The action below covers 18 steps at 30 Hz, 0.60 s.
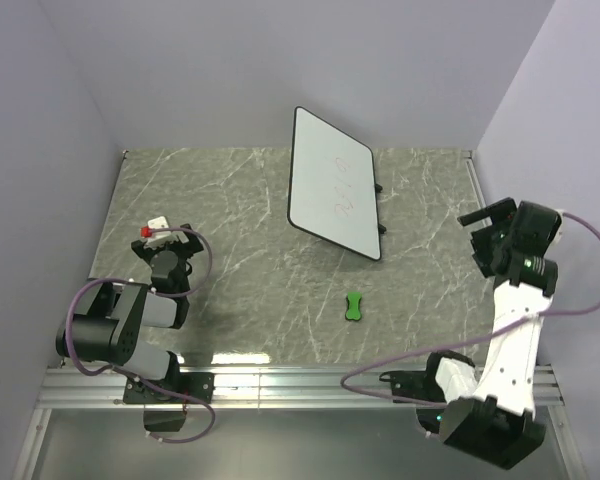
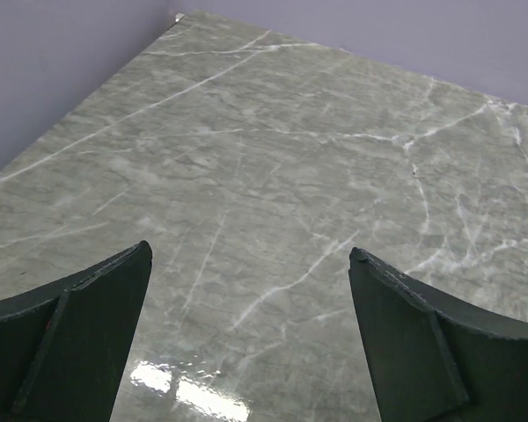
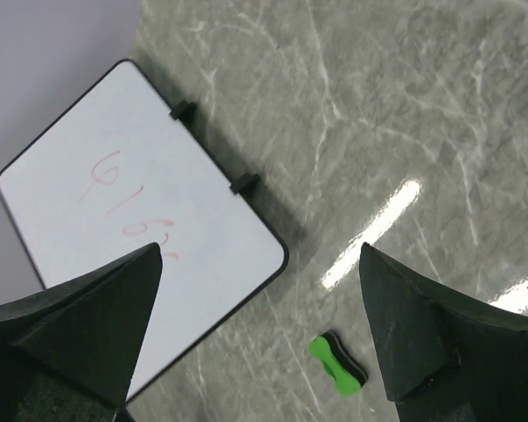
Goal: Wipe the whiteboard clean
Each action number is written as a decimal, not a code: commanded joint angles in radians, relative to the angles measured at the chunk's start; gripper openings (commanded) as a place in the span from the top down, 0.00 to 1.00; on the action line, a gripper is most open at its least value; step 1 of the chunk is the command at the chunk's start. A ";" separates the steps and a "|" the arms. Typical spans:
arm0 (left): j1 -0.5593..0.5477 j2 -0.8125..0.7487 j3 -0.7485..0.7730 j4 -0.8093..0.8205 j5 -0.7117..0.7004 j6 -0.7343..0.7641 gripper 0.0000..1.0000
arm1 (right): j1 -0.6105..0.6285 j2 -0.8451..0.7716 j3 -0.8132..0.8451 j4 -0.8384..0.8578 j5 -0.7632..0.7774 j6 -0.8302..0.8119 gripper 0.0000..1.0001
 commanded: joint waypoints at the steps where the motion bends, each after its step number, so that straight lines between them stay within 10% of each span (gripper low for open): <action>1: 0.016 -0.007 0.017 0.039 0.001 -0.002 0.01 | 0.006 -0.142 -0.045 -0.014 -0.061 -0.024 0.00; 18: 0.019 -0.007 0.017 0.037 0.004 -0.005 0.01 | 0.213 -0.294 -0.174 0.164 -0.632 0.103 0.01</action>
